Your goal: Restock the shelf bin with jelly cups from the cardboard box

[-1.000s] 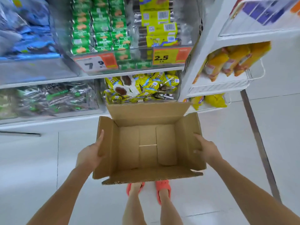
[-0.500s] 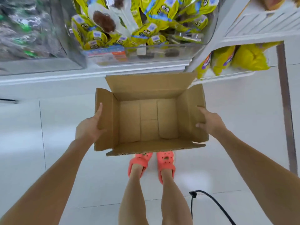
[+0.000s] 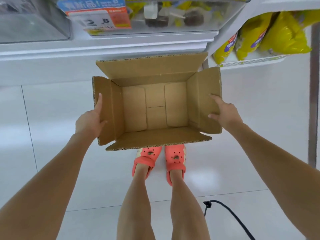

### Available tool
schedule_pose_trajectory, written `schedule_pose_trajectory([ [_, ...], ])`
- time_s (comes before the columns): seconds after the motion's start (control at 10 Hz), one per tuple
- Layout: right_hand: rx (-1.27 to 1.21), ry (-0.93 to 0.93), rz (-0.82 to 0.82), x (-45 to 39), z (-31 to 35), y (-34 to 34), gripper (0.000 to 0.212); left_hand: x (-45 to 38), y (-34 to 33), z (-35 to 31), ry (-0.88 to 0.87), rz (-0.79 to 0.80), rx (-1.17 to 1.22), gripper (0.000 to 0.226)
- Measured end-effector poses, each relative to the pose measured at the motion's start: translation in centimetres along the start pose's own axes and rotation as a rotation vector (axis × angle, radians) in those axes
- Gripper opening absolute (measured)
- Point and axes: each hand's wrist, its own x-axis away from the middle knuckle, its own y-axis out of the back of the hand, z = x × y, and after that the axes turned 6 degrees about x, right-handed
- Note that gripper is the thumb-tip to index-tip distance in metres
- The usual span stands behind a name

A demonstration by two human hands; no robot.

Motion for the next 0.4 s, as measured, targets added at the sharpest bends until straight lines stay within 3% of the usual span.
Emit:
schedule_pose_trajectory([
  [0.3, 0.09, -0.046, 0.161, 2.7, 1.2, 2.9, 0.095, 1.3, 3.6, 2.5, 0.182, 0.051, 0.17, 0.091],
  [0.4, 0.175, -0.038, 0.232, 4.7, 1.2, 5.1, 0.094, 2.8, 6.2, 3.2, 0.143, 0.105, 0.121, 0.084],
])
